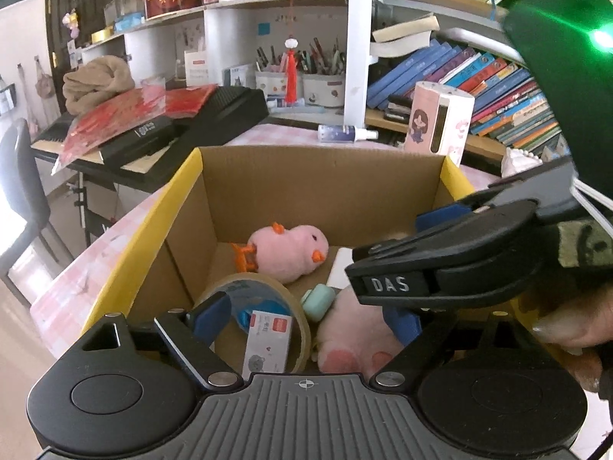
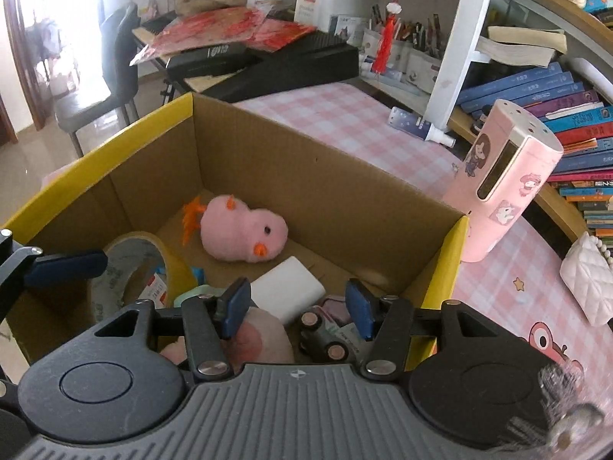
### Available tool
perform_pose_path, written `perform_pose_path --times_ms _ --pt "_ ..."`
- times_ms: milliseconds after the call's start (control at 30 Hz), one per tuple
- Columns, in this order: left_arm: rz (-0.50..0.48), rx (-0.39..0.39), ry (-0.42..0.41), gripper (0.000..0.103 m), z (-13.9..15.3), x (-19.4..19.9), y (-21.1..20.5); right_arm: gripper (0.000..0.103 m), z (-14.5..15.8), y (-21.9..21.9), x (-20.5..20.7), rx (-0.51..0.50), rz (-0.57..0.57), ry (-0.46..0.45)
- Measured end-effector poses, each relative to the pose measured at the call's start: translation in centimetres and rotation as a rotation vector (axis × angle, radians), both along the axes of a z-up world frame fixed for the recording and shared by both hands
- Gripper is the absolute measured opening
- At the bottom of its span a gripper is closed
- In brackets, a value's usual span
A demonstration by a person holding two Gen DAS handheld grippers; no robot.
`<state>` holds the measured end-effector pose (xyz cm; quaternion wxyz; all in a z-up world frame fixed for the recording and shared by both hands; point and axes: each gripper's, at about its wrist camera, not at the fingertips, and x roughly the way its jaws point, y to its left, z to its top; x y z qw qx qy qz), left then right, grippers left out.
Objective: Organize objects
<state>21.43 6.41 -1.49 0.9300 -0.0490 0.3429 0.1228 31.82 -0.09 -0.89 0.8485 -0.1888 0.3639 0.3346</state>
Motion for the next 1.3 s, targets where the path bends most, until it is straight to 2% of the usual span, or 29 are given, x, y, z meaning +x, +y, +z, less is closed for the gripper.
perform_pose_path --times_ms 133,300,433,500,633,833,900,1100,1300 --pt "-0.001 -0.008 -0.017 0.089 0.5 -0.5 0.1 0.054 1.0 -1.3 -1.1 0.063 -0.034 -0.023" --pt "-0.017 -0.015 -0.047 0.089 1.4 -1.7 0.1 0.054 2.8 -3.4 -3.3 0.139 -0.102 -0.096" --pt "-0.037 -0.014 -0.075 0.090 2.3 -3.2 0.0 0.060 4.2 -5.8 -5.2 0.206 -0.190 -0.144" --pt "-0.043 -0.007 -0.088 0.096 2.7 -4.0 -0.1 0.061 4.7 -6.9 -6.3 0.231 -0.239 -0.166" --pt "-0.066 0.002 -0.115 0.096 3.2 -5.7 -0.3 0.062 5.2 -8.7 -8.6 0.254 -0.332 -0.203" --pt "-0.095 0.005 -0.120 0.097 3.1 -8.5 -0.4 0.072 5.0 -10.0 -13.0 0.229 -0.452 -0.270" --pt "-0.100 0.017 -0.112 0.097 2.9 -9.6 -0.5 0.072 4.6 -10.2 -14.5 0.215 -0.490 -0.274" --pt "-0.098 0.025 -0.081 0.097 2.3 -12.7 -0.1 0.072 2.8 -10.1 -18.0 0.160 -0.570 -0.225" --pt "-0.077 0.011 -0.051 0.100 1.7 -15.3 0.3 0.078 1.7 -9.8 -21.4 0.146 -0.625 -0.185"
